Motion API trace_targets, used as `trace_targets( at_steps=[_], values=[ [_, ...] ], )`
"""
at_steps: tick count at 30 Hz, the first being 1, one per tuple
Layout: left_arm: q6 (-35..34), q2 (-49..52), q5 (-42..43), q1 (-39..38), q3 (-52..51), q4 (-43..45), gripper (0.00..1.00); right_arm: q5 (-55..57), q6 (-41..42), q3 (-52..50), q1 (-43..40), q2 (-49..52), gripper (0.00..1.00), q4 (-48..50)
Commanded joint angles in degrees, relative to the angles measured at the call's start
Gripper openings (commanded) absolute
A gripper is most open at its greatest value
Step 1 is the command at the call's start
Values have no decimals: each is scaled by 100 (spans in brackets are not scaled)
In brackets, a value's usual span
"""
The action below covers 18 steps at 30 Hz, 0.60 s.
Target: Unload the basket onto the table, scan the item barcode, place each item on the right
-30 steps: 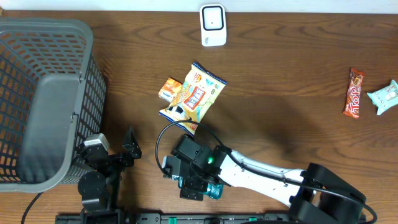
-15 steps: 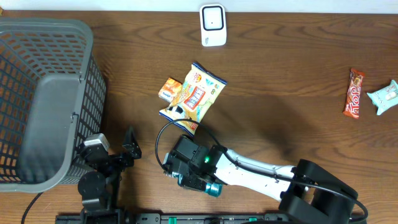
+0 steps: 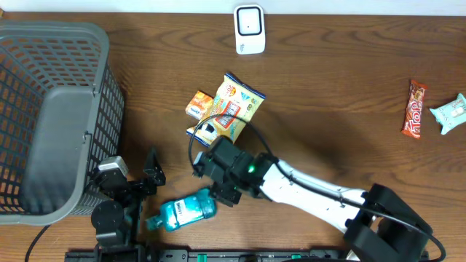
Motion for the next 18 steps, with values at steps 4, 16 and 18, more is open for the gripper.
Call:
trace_targets(
  at_steps=[4, 16, 18],
  values=[
    [9, -4, -33, -11, -140, -55, 98, 90, 225, 4, -28, -107, 96, -247],
    [9, -4, -33, -11, -140, -55, 98, -1690, 3093, 273, -354, -435, 1, 304],
    [9, -4, -33, -11, -140, -55, 98, -1696, 3429, 269, -289, -402, 1, 409]
  ],
)
